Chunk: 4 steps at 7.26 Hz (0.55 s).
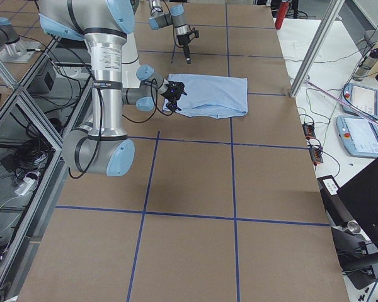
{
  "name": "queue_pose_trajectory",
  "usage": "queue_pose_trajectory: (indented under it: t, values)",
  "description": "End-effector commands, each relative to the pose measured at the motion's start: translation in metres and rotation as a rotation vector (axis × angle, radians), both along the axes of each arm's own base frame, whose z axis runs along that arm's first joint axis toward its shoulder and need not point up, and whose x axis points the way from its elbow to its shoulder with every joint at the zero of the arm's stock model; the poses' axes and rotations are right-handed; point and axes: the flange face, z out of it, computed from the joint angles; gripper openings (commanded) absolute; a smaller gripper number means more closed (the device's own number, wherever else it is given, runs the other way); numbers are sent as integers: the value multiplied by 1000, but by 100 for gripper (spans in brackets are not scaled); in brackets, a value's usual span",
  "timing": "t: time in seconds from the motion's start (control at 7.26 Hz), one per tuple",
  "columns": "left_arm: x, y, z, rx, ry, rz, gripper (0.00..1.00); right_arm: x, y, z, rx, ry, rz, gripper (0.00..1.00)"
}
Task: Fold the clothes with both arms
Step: 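Move both grippers to the shirt's near corners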
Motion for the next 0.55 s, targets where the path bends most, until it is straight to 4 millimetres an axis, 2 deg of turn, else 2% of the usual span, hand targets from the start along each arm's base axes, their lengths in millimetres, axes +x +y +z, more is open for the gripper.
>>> queue_pose_trajectory:
  t: [0.0,0.28,0.41]
  values:
    - [24,26,5,-69,-1,2,64,0,-3,0,-11,-1,5,100]
    - [28,26,-4,-68,14,3,64,0,-3,1,-13,1,6,100]
    - [30,22,-18,-65,38,-2,64,-1,-3,3,-16,3,7,100]
